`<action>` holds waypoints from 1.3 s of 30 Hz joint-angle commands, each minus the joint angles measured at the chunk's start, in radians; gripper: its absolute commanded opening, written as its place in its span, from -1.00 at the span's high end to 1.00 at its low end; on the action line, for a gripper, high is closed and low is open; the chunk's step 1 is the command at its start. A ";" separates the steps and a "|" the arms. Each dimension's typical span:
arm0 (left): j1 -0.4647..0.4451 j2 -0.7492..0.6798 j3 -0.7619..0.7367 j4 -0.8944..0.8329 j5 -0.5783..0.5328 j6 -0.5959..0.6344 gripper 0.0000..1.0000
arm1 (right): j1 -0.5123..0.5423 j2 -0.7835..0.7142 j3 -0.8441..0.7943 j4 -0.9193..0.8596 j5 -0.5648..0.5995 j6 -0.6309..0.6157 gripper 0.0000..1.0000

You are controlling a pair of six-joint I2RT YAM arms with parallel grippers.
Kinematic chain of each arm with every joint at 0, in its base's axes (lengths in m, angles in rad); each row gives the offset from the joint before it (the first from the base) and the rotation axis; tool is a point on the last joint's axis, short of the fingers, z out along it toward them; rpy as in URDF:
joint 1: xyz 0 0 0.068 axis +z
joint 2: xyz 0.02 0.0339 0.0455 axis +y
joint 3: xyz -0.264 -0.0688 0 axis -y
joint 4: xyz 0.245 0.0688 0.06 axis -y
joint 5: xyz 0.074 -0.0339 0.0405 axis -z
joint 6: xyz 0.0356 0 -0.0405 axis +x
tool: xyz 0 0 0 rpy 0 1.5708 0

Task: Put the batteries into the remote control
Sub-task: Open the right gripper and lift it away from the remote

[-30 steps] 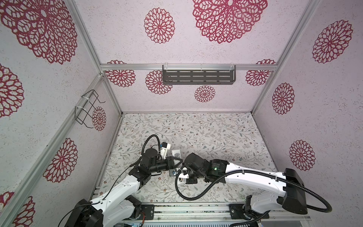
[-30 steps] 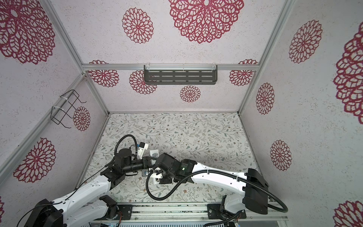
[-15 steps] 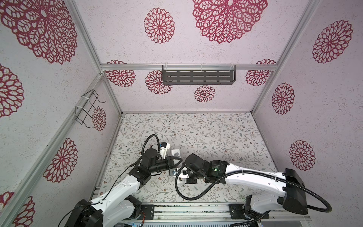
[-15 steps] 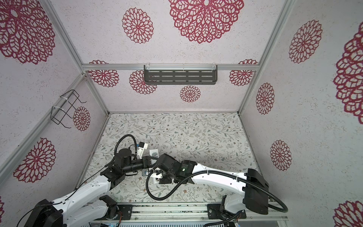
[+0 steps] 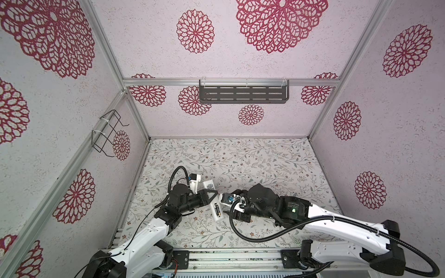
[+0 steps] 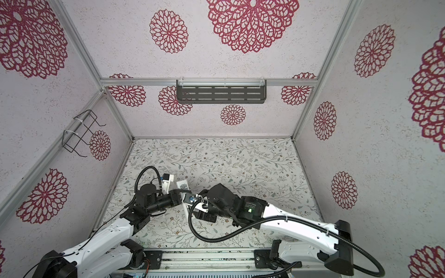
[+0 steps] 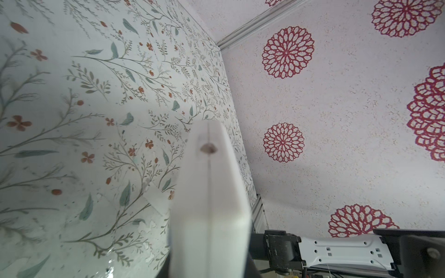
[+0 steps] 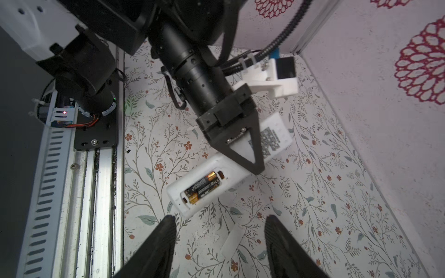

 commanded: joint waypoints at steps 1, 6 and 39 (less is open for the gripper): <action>0.038 -0.034 -0.023 0.053 -0.024 -0.027 1.00 | -0.100 0.005 -0.021 -0.082 0.035 0.145 -0.34; 0.054 -0.082 -0.033 0.010 -0.039 -0.015 1.00 | -0.216 0.090 -0.007 -0.171 -0.022 0.208 -0.60; 0.112 -0.242 -0.107 -0.090 -0.081 0.006 1.00 | -0.320 0.693 0.159 -0.146 -0.154 0.297 -0.70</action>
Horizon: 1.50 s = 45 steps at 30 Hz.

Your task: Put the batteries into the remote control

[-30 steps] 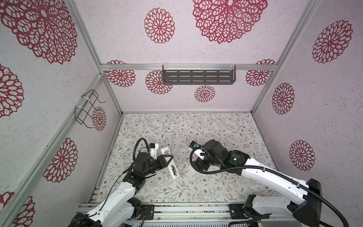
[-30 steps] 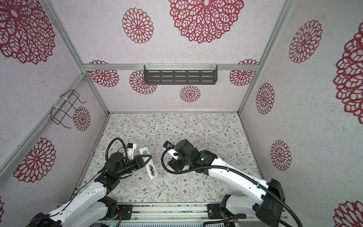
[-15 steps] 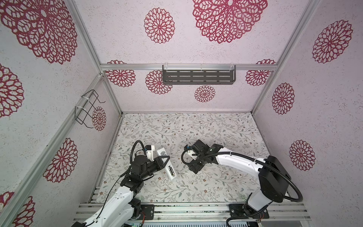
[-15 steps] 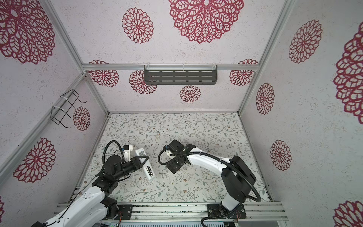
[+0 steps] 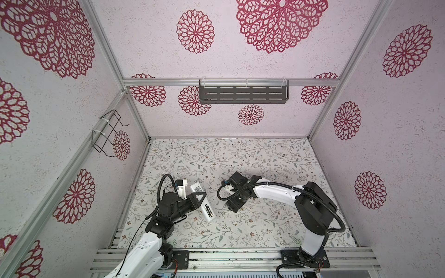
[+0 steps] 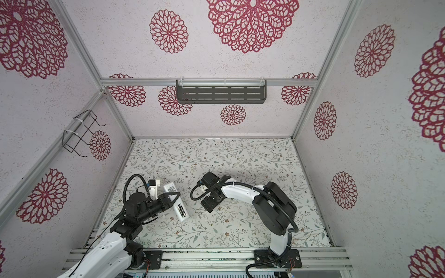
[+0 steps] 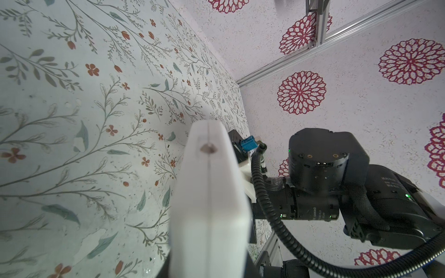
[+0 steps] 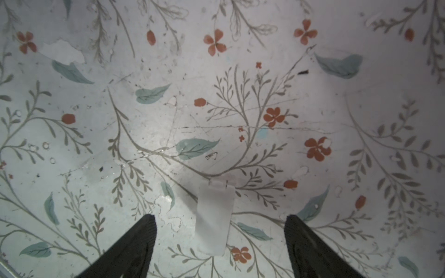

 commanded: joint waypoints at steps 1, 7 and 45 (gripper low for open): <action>0.011 -0.004 0.002 0.020 0.001 0.015 1.00 | -0.007 0.019 0.045 -0.012 -0.008 0.019 -0.69; 0.013 -0.006 0.002 0.017 -0.006 0.014 1.00 | -0.007 0.042 0.061 -0.022 0.003 0.022 -0.61; 0.022 -0.019 0.021 0.004 0.003 0.009 1.00 | 0.049 0.102 0.094 -0.088 0.068 0.041 0.47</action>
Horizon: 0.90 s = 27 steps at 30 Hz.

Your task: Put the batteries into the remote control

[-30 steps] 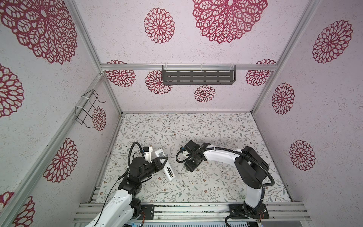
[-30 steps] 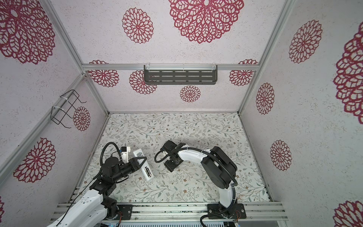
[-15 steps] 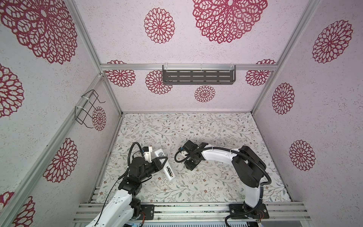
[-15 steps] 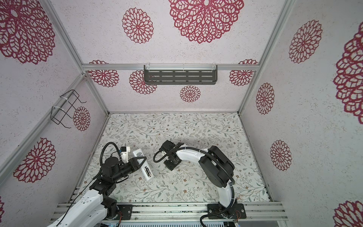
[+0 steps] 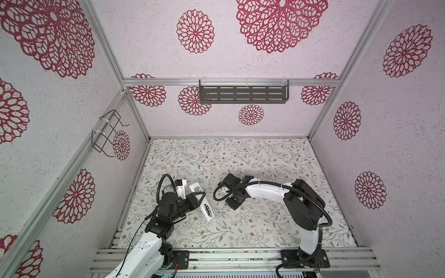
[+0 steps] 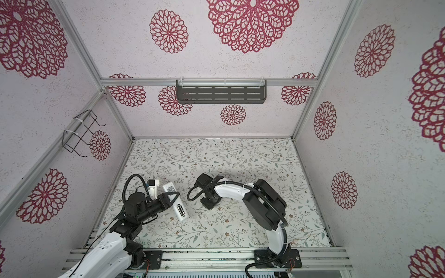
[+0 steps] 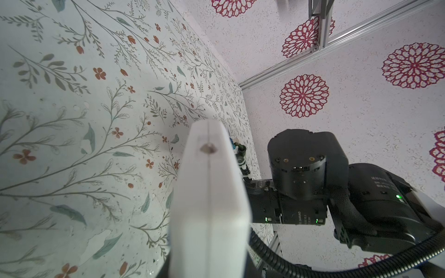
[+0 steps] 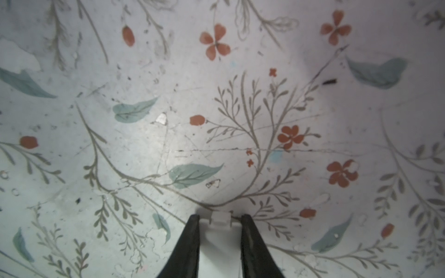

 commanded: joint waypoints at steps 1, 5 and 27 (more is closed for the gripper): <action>0.010 -0.015 0.019 0.011 0.009 0.006 1.00 | 0.007 -0.004 0.012 -0.044 0.016 0.014 0.48; 0.010 -0.013 0.014 0.015 0.006 0.006 1.00 | 0.007 -0.017 0.010 -0.043 0.017 0.014 0.54; 0.008 0.033 -0.017 0.192 0.002 -0.052 1.00 | 0.023 -0.560 -0.230 0.316 0.048 0.217 0.65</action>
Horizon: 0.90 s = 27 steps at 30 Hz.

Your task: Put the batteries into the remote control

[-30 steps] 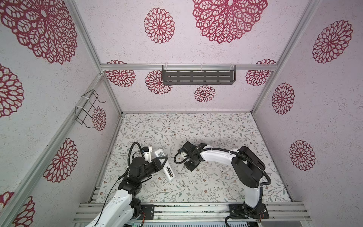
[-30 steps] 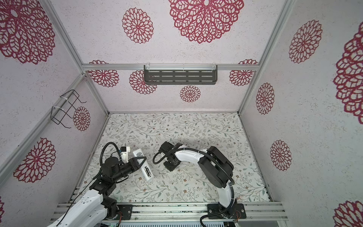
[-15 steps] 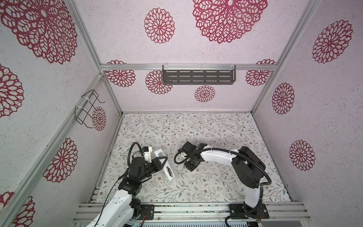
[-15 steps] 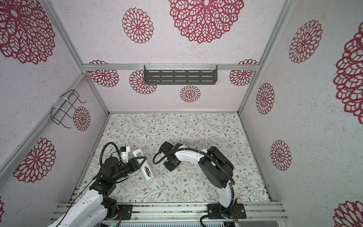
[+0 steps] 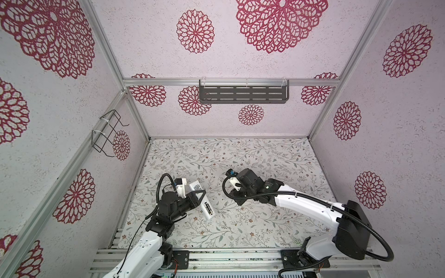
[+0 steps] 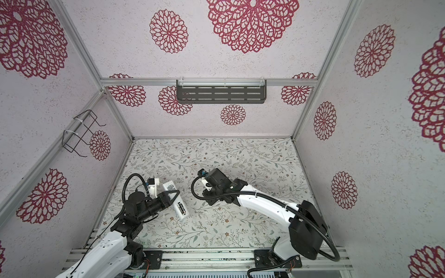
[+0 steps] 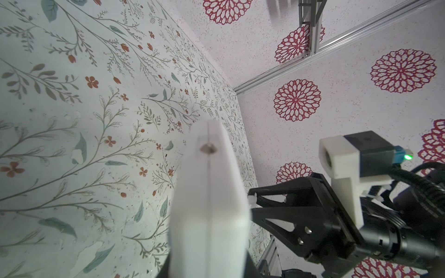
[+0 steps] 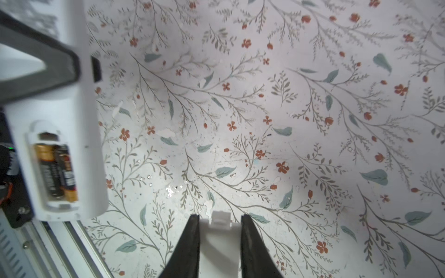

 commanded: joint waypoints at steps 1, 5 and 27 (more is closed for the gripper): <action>0.007 0.004 -0.017 0.120 -0.006 -0.039 1.00 | 0.005 -0.091 -0.052 0.151 0.042 0.113 0.65; 0.000 0.007 -0.020 0.160 -0.052 -0.060 1.00 | 0.009 -0.142 -0.085 0.243 0.071 0.169 0.67; -0.021 0.067 -0.058 0.335 -0.156 -0.120 1.00 | 0.162 -0.020 -0.025 0.493 0.039 0.125 0.78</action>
